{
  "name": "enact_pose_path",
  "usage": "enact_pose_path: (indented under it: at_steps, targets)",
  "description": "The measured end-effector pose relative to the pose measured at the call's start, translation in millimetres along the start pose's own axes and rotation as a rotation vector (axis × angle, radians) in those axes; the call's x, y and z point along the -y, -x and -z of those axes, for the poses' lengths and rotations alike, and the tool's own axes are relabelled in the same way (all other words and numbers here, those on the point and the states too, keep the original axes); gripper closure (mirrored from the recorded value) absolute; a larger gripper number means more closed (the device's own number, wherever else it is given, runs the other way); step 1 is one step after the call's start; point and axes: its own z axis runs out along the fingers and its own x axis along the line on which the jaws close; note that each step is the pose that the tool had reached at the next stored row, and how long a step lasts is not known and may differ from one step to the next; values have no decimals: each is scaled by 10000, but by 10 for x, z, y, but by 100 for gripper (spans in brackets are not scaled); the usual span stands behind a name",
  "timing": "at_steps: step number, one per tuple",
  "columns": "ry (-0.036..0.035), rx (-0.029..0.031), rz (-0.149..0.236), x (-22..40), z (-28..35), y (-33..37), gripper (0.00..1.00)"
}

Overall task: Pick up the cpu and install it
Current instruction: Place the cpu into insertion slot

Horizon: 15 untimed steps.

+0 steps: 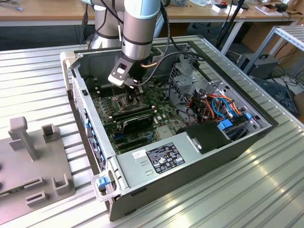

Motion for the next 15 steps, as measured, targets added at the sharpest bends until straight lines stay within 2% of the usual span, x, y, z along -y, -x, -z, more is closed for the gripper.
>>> enact_pose_path:
  at_steps: [12, 13, 14, 15]
  targets:
    - [0, 0, -1, 0, -32, -1, 89]
    - [4, 0, -1, 0, -23, -2, 89]
    - [24, -25, -2, -4, 12, -5, 89]
    - [11, -7, -1, -2, 43, -1, 89]
